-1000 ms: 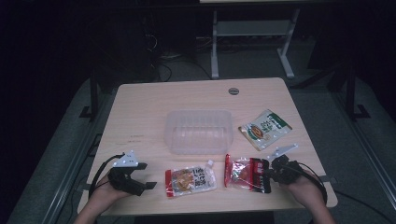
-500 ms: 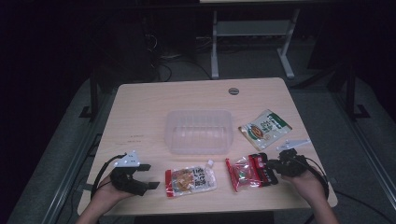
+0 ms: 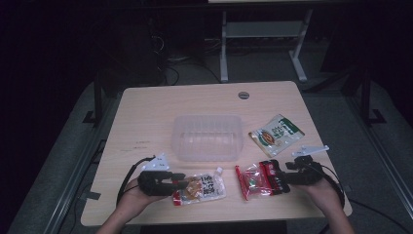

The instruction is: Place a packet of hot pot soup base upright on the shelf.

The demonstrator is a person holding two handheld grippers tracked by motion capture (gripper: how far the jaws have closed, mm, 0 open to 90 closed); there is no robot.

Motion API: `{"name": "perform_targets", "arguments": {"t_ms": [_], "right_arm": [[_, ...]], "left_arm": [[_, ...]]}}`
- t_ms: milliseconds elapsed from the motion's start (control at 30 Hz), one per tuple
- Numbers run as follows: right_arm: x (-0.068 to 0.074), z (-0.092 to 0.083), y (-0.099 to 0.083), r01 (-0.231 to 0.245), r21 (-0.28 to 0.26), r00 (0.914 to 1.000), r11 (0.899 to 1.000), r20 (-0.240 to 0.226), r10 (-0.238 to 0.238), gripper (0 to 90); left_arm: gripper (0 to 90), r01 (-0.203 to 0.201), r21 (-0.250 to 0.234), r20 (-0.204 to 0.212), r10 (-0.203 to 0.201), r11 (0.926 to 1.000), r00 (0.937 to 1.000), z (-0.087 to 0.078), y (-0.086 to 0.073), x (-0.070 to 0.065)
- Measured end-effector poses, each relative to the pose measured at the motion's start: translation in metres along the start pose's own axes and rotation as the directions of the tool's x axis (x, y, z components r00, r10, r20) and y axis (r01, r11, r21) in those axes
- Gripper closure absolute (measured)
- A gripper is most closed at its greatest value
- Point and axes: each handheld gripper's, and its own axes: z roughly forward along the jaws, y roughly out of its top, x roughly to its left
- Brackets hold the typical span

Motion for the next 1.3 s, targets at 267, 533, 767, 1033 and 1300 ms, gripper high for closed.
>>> {"name": "perform_targets", "arguments": {"t_ms": [267,533,767,1033,1300], "right_arm": [[-0.001,-0.006,-0.006,-0.006,-0.014,0.9999,1.000,0.008,0.006,36.9],[-0.002,-0.008,-0.010,-0.012,-0.022,0.9997,1.000,0.020,0.012,34.6],[0.000,-0.008,-0.010,-0.022,-0.019,0.9996,1.000,0.018,0.022,34.2],[-0.001,-0.008,-0.010,-0.019,-0.029,0.9997,0.999,0.017,0.019,34.1],[0.001,-0.011,-0.009,-0.016,-0.041,0.9998,0.999,0.011,0.016,34.1]], "left_arm": [[89.6,-0.043,0.018,0.042,0.042,0.9989,0.9982,0.030,0.033,-0.009],[89.6,-0.114,0.029,0.093,0.111,0.9930,0.9894,0.066,0.057,-0.022],[89.6,-0.158,0.029,0.122,0.154,0.9870,0.9805,0.096,0.073,-0.030],[89.5,-0.179,0.043,0.143,0.171,0.9830,0.9748,0.130,0.080,-0.033],[89.5,-0.194,0.091,0.120,0.183,0.9767,0.9758,0.145,0.076,-0.031]]}}
